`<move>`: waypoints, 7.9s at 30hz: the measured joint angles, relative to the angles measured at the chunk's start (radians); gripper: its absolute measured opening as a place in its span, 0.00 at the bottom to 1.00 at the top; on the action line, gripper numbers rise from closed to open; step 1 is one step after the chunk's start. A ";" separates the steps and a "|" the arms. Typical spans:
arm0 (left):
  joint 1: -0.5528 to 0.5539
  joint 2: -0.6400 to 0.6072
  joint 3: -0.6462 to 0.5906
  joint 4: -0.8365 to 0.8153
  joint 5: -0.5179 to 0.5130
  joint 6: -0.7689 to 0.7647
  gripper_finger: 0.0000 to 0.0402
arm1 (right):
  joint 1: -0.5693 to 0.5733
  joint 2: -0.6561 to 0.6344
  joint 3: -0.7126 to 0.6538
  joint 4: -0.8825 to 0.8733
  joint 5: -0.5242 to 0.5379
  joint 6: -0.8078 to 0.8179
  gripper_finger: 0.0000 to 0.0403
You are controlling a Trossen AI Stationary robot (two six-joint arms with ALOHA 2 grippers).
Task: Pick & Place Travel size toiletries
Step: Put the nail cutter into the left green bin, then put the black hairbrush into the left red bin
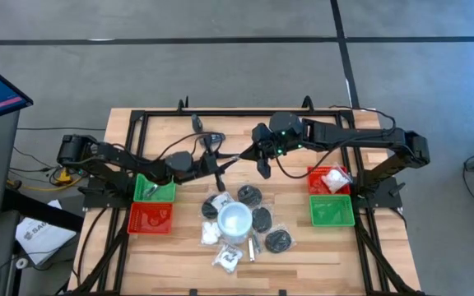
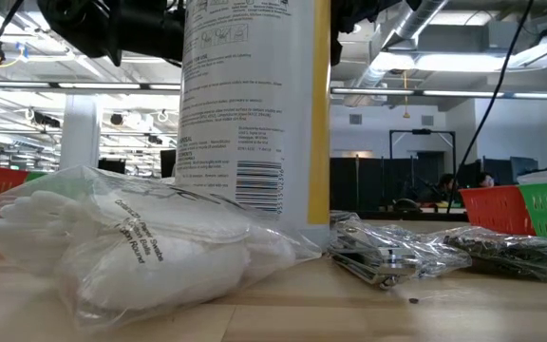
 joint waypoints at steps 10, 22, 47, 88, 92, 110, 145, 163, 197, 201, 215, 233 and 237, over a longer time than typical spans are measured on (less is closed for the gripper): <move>-0.057 -0.081 -0.001 -0.215 -0.126 -0.002 0.05 | -0.045 -0.071 0.000 -0.092 -0.039 -0.033 0.15; -0.186 -0.330 -0.001 -0.689 -0.181 -0.237 0.06 | -0.054 -0.067 0.000 -0.197 -0.031 -0.046 0.18; -0.247 -0.572 -0.001 -1.383 -0.057 -0.873 0.06 | -0.169 -0.068 0.000 -0.339 -0.028 -0.085 0.18; -0.247 -0.578 -0.001 -1.997 0.259 -1.286 0.12 | -0.171 -0.068 0.000 -0.371 -0.028 -0.101 0.18; -0.247 -0.578 -0.001 -2.001 0.256 -1.285 0.14 | -0.171 -0.068 0.000 -0.371 -0.028 -0.101 0.18; -0.247 -0.578 -0.001 -1.972 0.206 -1.290 0.35 | -0.142 -0.068 0.000 -0.392 -0.028 -0.091 0.18; -0.247 -0.578 -0.001 -1.447 0.153 -1.022 0.30 | 0.092 -0.068 -0.088 -0.526 -0.028 0.048 0.18; -0.246 -0.578 -0.001 -1.406 0.130 -0.993 0.30 | 0.078 -0.068 -0.380 -0.141 -0.027 0.251 0.18; -0.246 -0.577 -0.001 -1.391 0.130 -0.986 0.30 | 0.068 0.162 -0.575 0.251 -0.055 0.424 0.43; -0.247 -0.577 -0.001 -1.391 0.130 -0.985 0.30 | 0.068 0.202 -0.570 0.300 -0.063 0.433 0.45; -0.246 -0.577 -0.001 -1.382 0.130 -0.954 0.30 | 0.057 0.227 -0.573 0.377 -0.108 0.442 0.37; -0.246 -0.577 -0.001 -1.373 0.130 -0.940 0.30 | 0.050 0.258 -0.573 0.467 -0.136 0.469 0.28; -0.246 -0.577 -0.001 -1.370 0.130 -0.929 0.30 | 0.049 0.312 -0.568 0.561 -0.161 0.507 0.28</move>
